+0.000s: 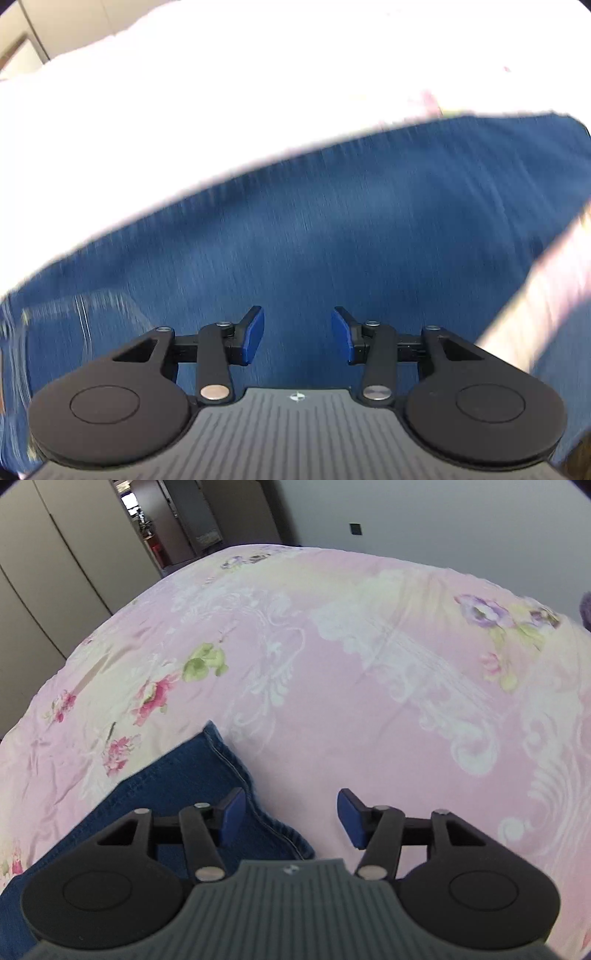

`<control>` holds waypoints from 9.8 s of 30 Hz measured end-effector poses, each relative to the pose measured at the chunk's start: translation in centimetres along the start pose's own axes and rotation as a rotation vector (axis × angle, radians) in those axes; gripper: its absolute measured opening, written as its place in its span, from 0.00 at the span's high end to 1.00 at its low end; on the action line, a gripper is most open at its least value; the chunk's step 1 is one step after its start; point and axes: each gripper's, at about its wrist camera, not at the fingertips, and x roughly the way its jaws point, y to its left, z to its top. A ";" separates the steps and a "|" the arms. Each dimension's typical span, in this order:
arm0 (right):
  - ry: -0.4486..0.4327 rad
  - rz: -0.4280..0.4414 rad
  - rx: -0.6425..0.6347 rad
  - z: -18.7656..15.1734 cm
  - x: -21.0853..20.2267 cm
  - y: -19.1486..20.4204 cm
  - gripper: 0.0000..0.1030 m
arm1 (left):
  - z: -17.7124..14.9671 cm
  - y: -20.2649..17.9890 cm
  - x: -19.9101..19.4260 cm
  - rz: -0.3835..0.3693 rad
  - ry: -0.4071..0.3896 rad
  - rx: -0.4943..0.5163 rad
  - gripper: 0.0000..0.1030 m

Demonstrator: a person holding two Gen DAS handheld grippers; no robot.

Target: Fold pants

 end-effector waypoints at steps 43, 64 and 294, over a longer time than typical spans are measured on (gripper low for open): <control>0.189 0.174 0.469 -6.3 0.9 -5.4 0.40 | -0.5 -4.9 0.0 -0.075 -0.036 -0.060 0.54; -0.076 0.506 0.109 -0.3 -13.6 15.4 0.92 | -8.5 8.8 -12.3 0.004 -0.219 -0.251 0.53; 0.421 0.367 -0.623 -35.7 -4.5 42.1 0.99 | -17.9 29.0 -3.8 0.293 -0.086 -0.442 0.69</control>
